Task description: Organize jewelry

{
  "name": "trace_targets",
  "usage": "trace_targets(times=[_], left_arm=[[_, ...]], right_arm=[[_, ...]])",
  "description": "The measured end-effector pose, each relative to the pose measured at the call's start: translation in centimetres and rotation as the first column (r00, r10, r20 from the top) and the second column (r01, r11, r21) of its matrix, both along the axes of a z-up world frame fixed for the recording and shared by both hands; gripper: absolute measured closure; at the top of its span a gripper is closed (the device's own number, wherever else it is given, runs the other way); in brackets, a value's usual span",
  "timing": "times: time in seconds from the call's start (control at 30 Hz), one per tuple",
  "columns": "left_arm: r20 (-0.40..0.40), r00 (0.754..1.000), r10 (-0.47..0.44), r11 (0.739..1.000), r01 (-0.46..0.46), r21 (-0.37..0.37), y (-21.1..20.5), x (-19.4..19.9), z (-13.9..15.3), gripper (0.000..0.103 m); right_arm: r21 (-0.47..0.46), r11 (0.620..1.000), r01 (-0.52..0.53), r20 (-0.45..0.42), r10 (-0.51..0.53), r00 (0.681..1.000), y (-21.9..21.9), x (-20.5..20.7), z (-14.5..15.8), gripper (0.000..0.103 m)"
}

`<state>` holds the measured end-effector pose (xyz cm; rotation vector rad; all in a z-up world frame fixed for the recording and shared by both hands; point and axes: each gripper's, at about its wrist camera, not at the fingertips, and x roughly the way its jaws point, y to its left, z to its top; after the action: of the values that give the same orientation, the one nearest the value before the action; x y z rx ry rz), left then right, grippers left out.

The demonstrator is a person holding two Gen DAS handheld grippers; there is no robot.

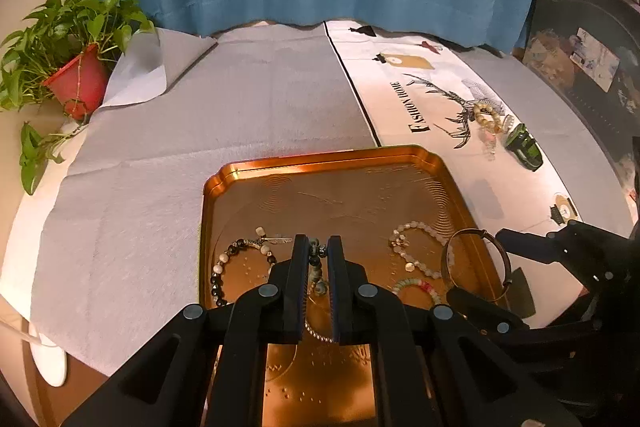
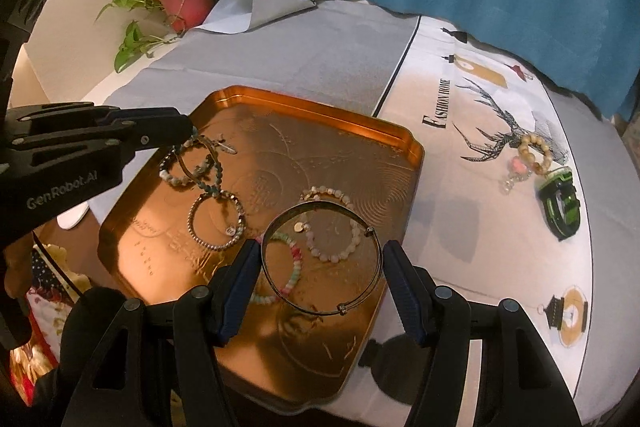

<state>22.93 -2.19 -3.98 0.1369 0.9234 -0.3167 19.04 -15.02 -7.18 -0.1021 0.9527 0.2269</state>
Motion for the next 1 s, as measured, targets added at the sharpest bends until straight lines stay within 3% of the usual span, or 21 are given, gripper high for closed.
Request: trace_targets(times=[0.13,0.2,0.27,0.37,0.6,0.77,1.0], left_arm=[[-0.026,1.000,-0.005,1.000,0.006,0.020,-0.1,0.9,-0.9,0.094],[-0.052,0.999,-0.001,0.999,0.003,0.033,-0.1,1.2,-1.4,0.074],[-0.083,0.996,0.041,0.996,-0.034,0.081,-0.2,1.2,-1.9,0.004],[-0.066,0.995,0.074,0.991,-0.067,0.114,0.0,0.2,-1.9,0.002],[-0.149,0.986,0.079,0.994,-0.066,0.086,0.0,-3.3,-0.9,0.002],[-0.151,0.987,0.058,0.997,-0.049,0.063,-1.1,-6.8,1.8,0.002],[-0.085,0.996,0.030,0.999,-0.028,0.034,-2.2,-13.0,6.7,0.002]], right_arm=[[-0.005,1.000,-0.007,-0.014,0.006,1.000,0.3,0.7,-0.6,0.039],[-0.030,0.999,-0.012,-0.045,0.010,0.999,0.6,1.1,-1.3,0.035],[-0.062,0.998,-0.010,-0.058,0.006,0.998,0.8,0.8,-1.7,0.019],[-0.069,0.998,-0.014,-0.061,0.009,0.998,0.6,-0.3,-1.6,0.015],[-0.054,0.998,0.040,-0.063,-0.043,0.997,-1.3,-4.7,0.4,0.015],[-0.057,0.995,0.085,-0.017,-0.086,0.996,-2.7,-8.5,2.9,0.015],[-0.026,0.986,0.163,0.043,-0.161,0.986,-5.4,-14.5,6.6,0.015]])
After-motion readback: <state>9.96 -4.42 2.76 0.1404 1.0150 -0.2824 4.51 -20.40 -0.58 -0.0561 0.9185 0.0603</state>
